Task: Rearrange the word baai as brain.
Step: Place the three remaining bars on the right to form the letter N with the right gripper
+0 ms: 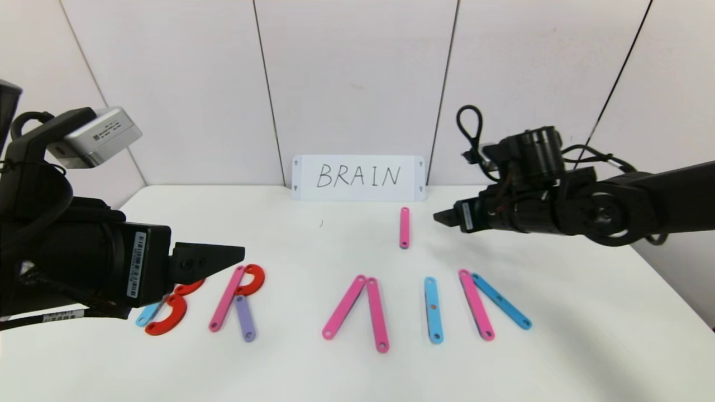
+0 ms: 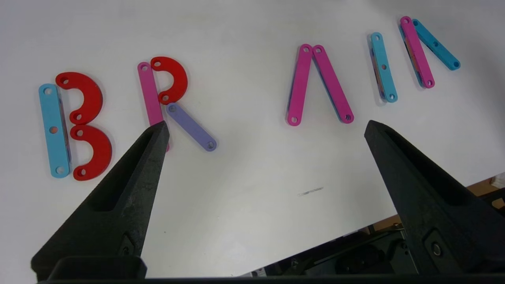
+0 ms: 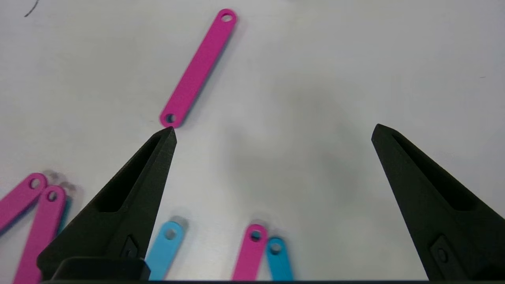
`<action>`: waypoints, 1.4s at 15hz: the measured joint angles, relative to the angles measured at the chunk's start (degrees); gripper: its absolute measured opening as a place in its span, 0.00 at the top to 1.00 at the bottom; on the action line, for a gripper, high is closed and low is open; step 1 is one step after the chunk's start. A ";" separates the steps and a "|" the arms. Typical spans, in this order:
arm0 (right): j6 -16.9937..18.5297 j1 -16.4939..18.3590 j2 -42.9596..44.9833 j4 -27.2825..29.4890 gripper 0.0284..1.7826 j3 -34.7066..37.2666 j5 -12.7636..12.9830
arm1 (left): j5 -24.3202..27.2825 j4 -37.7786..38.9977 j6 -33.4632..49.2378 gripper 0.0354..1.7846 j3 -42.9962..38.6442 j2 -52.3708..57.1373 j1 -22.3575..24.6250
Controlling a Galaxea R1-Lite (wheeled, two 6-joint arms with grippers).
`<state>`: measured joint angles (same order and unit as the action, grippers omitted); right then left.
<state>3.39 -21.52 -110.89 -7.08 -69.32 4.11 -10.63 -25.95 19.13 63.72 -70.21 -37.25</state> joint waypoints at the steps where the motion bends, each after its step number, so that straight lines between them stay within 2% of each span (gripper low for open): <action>1: 2.19 -1.63 -1.71 0.34 0.03 -1.51 1.56 | 0.00 0.00 0.00 0.03 0.00 0.00 0.00; 5: 7.83 -3.93 -6.38 0.78 0.03 -6.03 9.78 | 0.02 -0.04 -0.02 0.03 -0.05 -0.02 -0.01; 8: 12.42 -4.47 -8.28 2.76 0.03 -8.96 14.32 | 0.07 -0.04 -0.04 0.03 -0.09 -0.02 -0.04; 9: 13.49 -4.78 -8.85 3.07 0.03 -9.76 15.29 | 0.07 -0.04 -0.04 0.03 -0.11 -0.05 -0.04; 12: 14.30 -7.39 -10.34 3.95 0.03 -11.01 15.81 | 0.07 -0.01 -0.06 0.03 -0.16 -0.29 -0.11; 16: 14.63 -10.70 -14.47 6.05 0.03 -15.65 19.18 | 0.07 -0.01 -0.09 0.03 -0.27 -0.55 -0.12; 21: 15.96 -12.52 -19.43 13.89 0.03 -26.11 22.24 | 0.07 0.00 -0.04 0.03 -0.27 -0.51 -0.09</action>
<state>19.35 -34.04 -130.32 6.80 -95.43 26.34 -10.56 -25.95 19.09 63.45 -70.72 -37.34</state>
